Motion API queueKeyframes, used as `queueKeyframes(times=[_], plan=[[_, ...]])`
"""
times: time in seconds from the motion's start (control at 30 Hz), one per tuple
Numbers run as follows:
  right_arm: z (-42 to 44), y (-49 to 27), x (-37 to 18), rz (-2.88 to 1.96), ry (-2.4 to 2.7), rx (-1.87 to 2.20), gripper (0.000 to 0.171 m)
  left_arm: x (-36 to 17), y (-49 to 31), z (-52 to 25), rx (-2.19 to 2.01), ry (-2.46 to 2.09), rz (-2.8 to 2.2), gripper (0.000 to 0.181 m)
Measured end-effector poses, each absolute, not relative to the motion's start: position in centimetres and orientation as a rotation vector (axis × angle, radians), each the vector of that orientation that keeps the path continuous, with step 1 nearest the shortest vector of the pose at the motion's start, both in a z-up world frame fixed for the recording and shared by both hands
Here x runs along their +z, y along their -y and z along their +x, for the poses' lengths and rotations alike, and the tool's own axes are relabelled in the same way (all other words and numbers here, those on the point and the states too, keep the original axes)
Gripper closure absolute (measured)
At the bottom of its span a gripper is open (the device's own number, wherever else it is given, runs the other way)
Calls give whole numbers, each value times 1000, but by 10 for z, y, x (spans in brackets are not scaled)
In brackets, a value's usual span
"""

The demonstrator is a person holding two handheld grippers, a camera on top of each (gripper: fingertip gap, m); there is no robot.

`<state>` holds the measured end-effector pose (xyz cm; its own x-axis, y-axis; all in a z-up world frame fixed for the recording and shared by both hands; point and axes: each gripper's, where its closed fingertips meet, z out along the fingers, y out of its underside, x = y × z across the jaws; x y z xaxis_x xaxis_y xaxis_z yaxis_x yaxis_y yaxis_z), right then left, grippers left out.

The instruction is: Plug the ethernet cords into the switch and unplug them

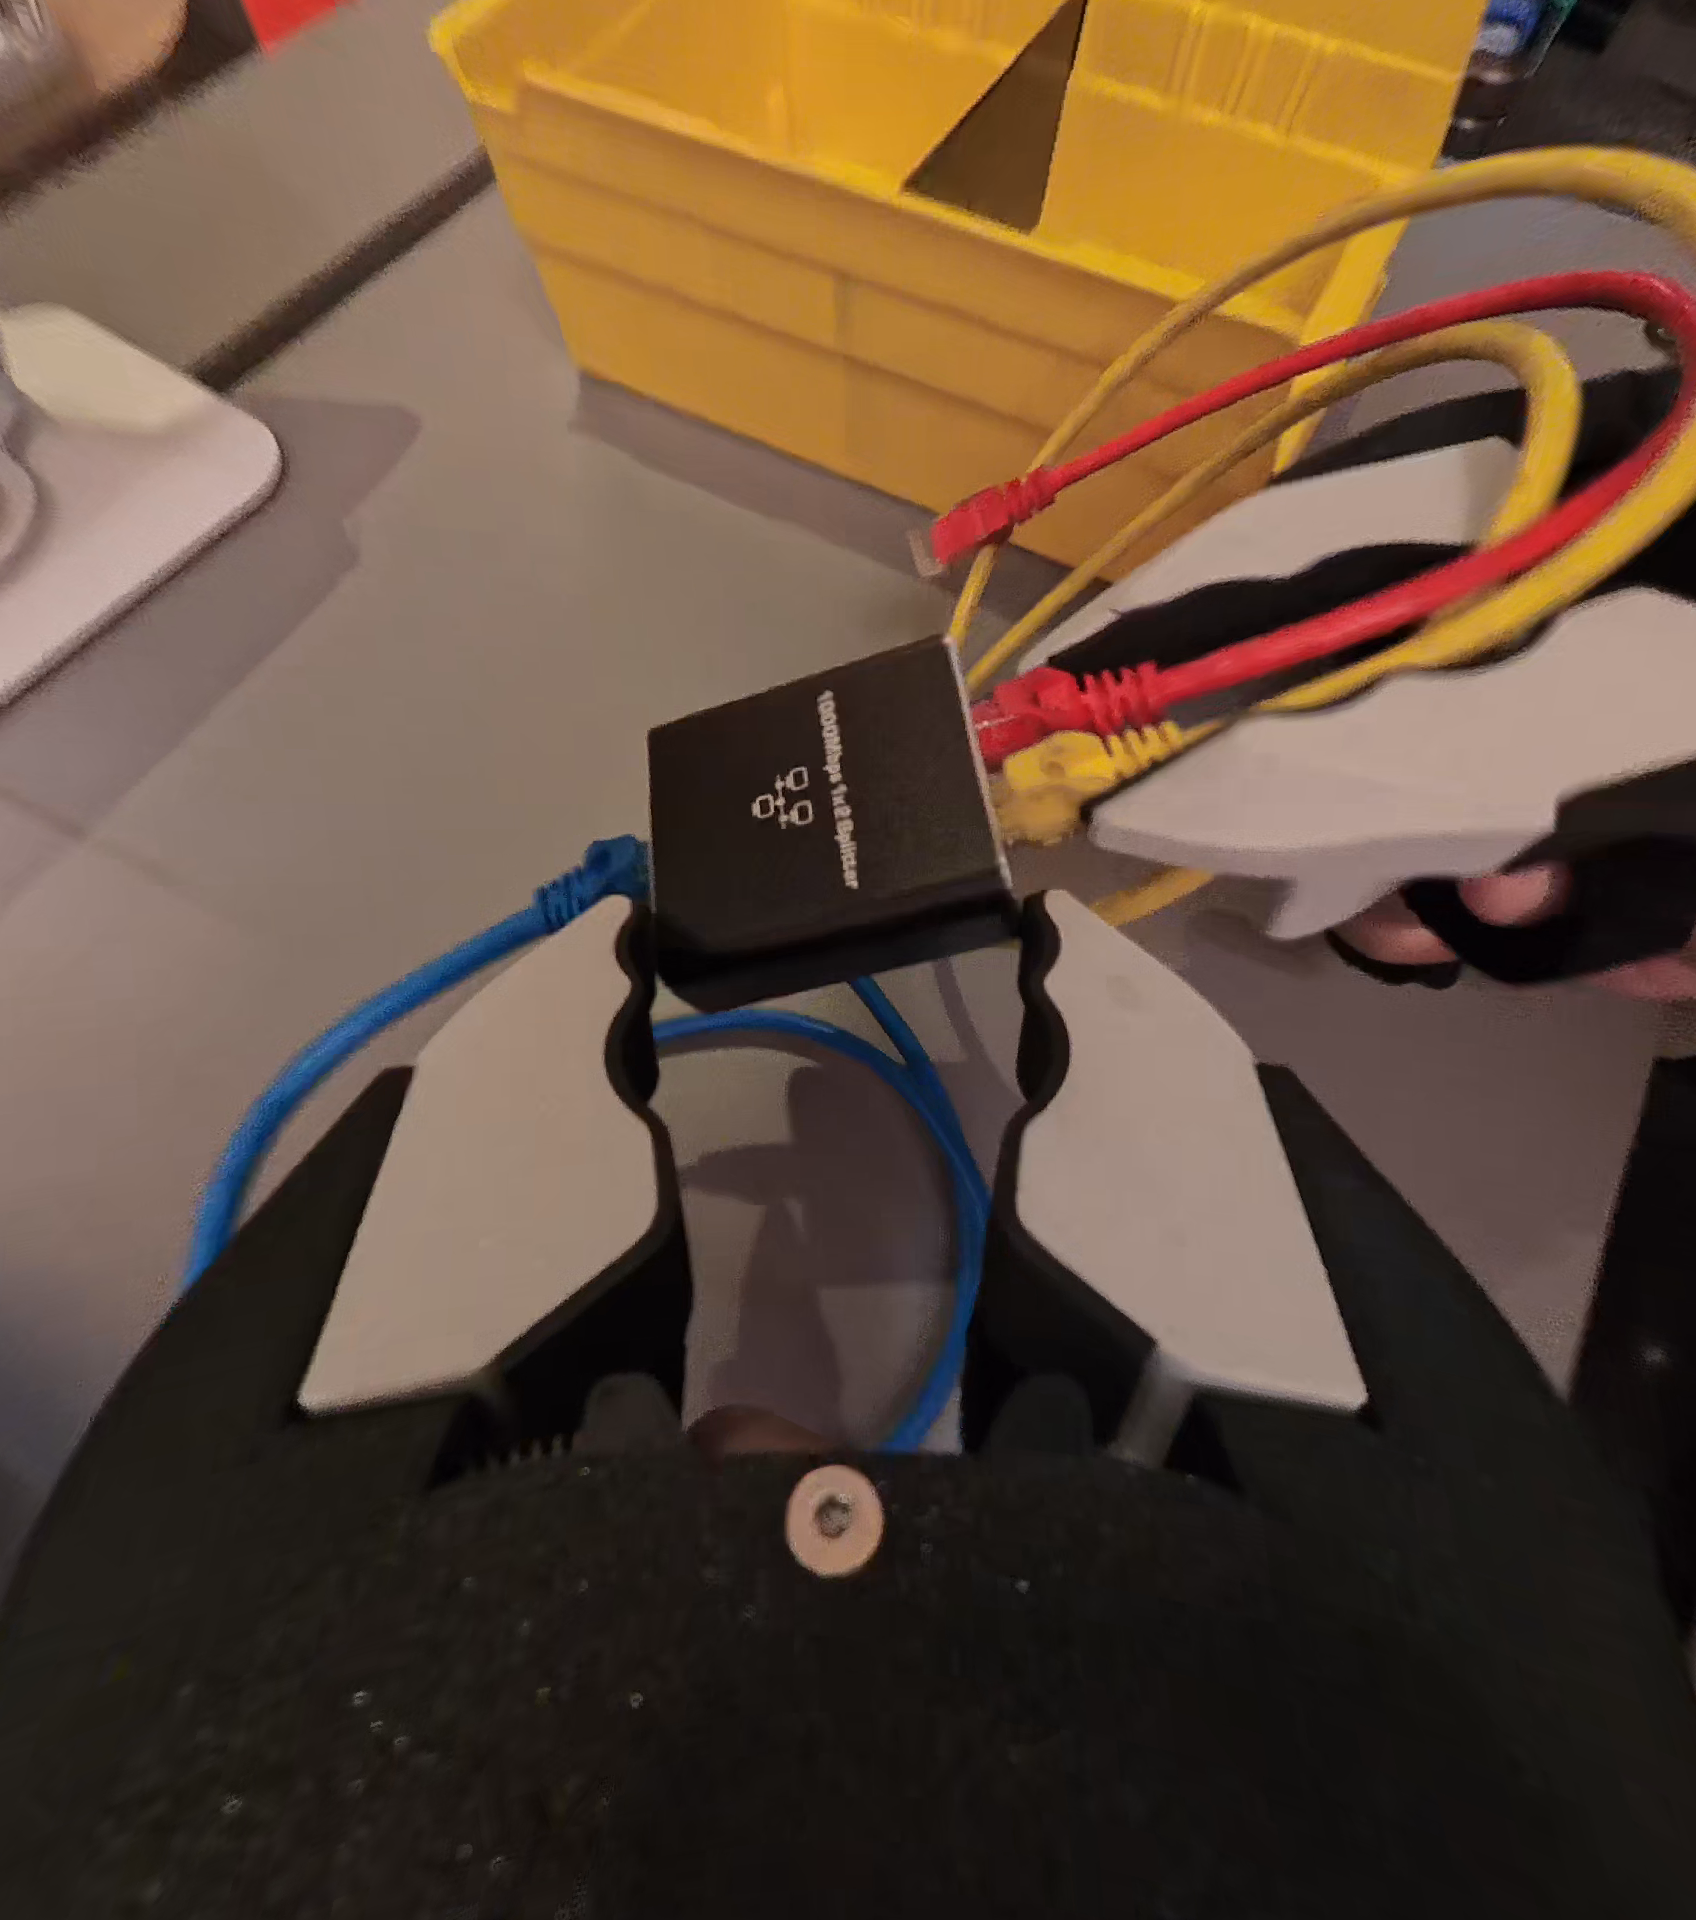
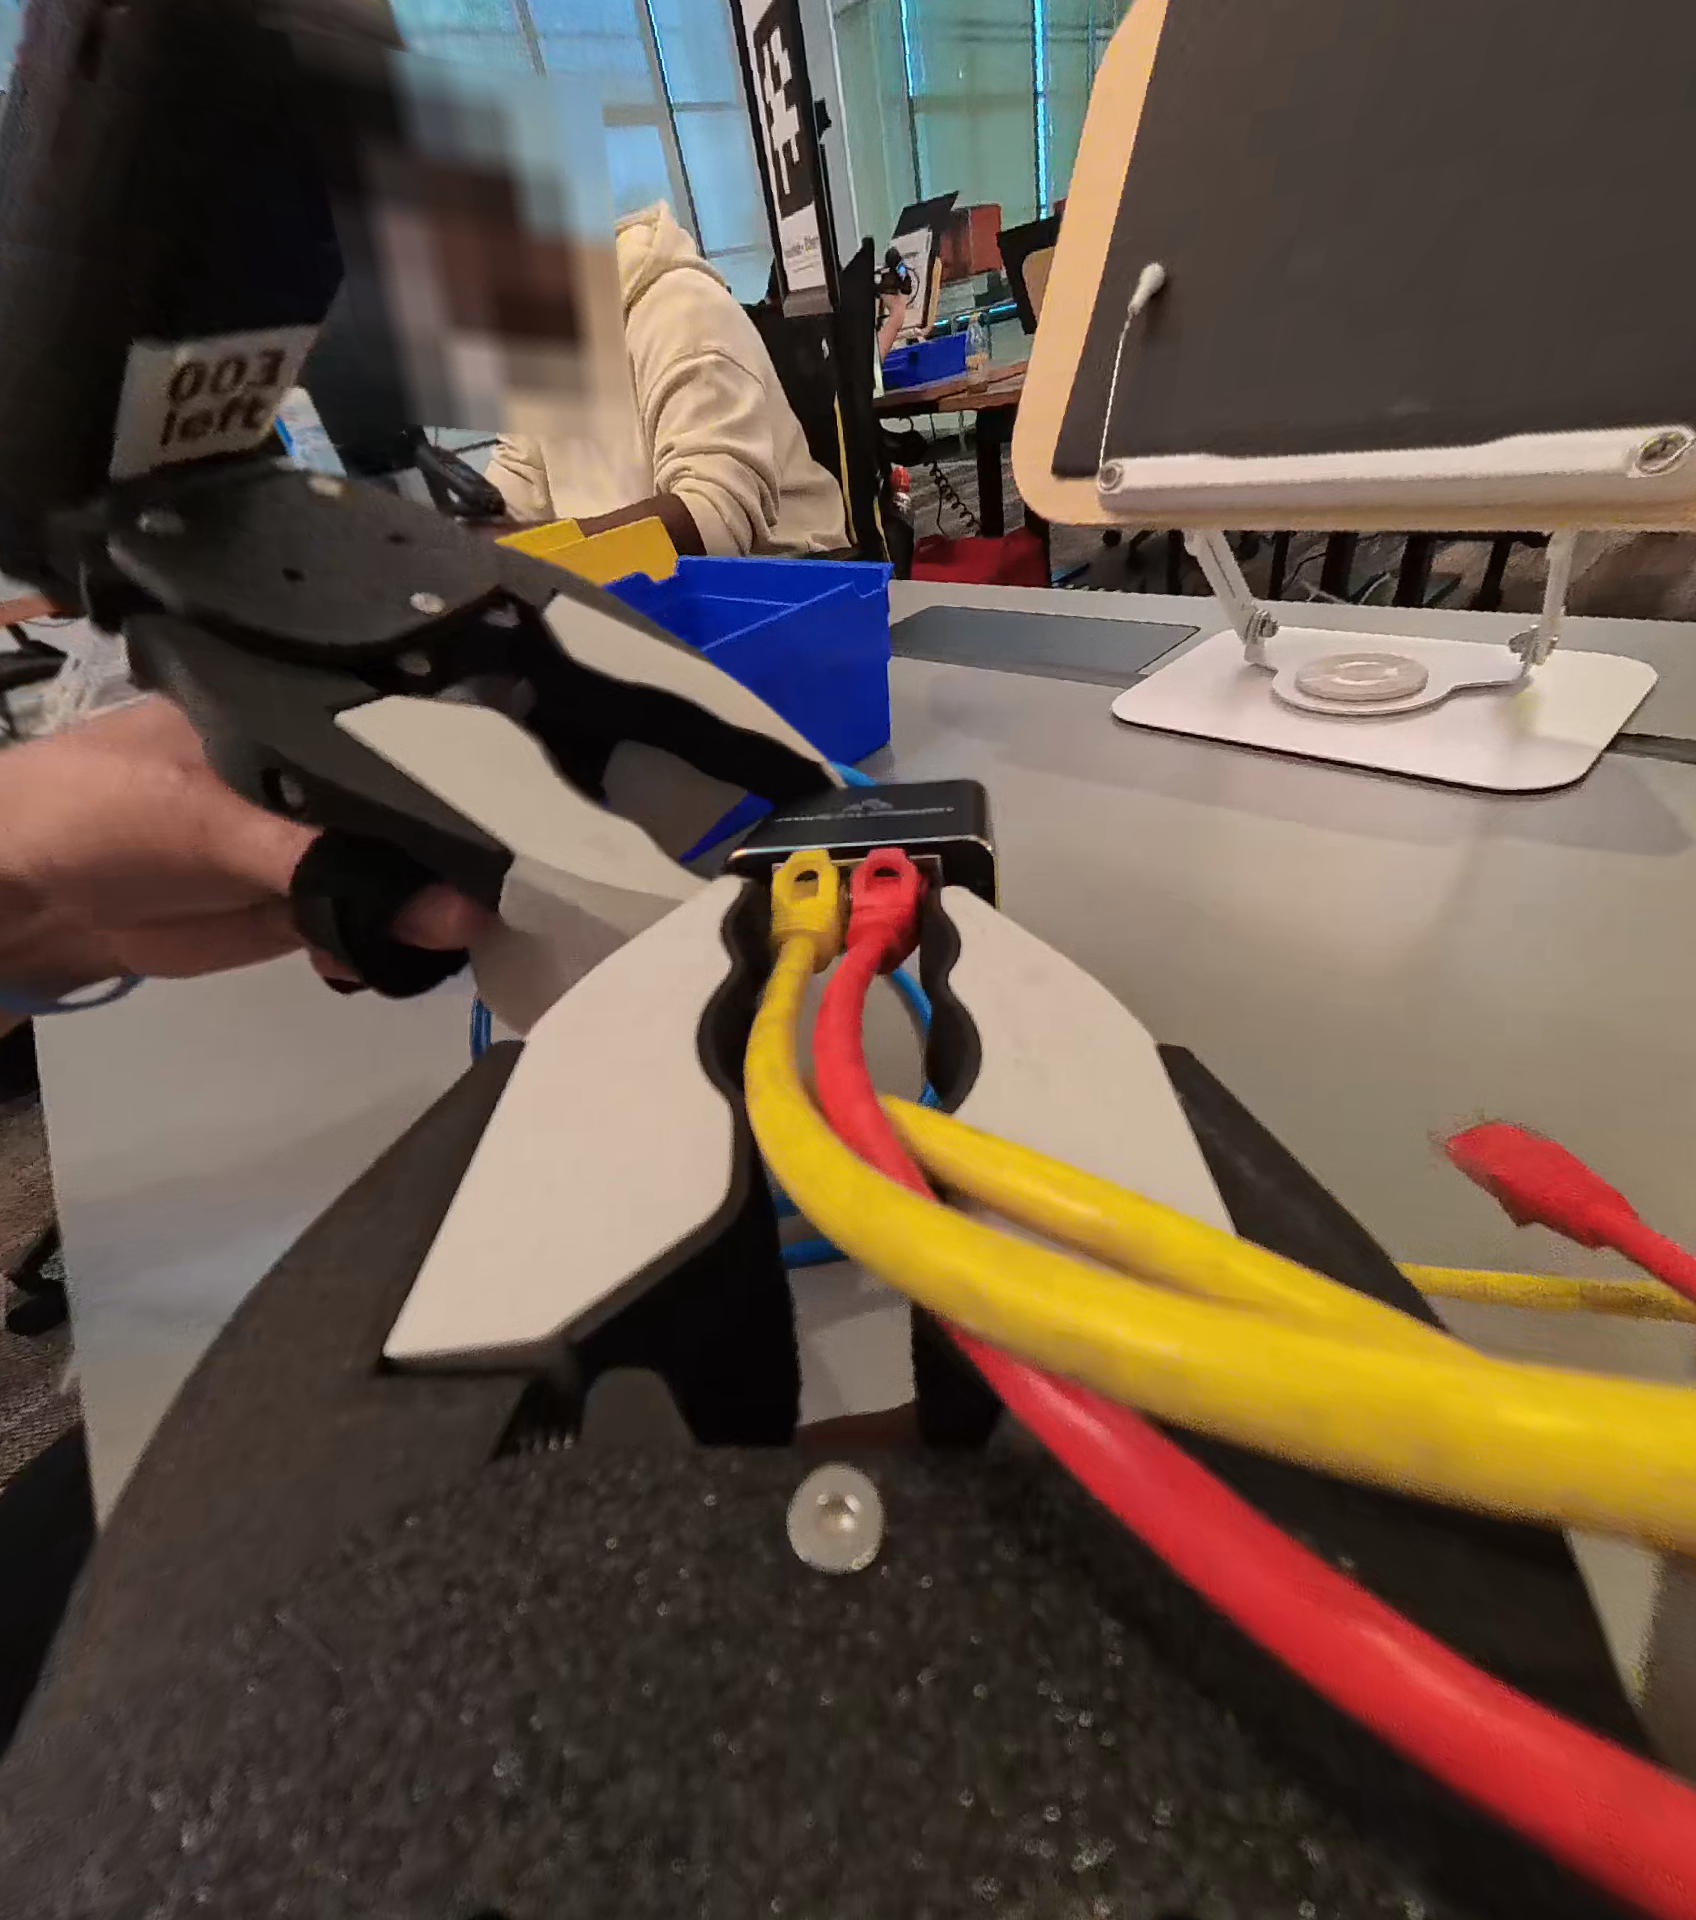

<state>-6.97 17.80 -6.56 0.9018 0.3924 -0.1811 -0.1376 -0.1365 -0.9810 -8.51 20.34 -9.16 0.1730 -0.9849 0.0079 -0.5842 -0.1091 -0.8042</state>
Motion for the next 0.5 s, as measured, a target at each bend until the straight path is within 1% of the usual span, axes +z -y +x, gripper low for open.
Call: queueKeyframes(times=[0.1, 0.13, 0.23, 0.37, 0.5], plan=[[-65, -178, -67, -1683, 169, 488, 143, -89, -205, -93, -604, -1501, -1569, 123], [-64, -177, -69, -1696, 158, 504, 143, -90, -208, -96, -504, -1506, -1498, 120], [-59, -177, -74, -1715, 98, 575, 144, -99, -213, -102, -242, -1536, -1297, 119], [-66, -177, -76, -1719, 78, 633, 143, -98, -220, -98, 60, -1464, -1048, 125], [-79, -179, -81, -1742, 107, 632, 143, -105, -209, -79, 108, -1454, -923, 130]])
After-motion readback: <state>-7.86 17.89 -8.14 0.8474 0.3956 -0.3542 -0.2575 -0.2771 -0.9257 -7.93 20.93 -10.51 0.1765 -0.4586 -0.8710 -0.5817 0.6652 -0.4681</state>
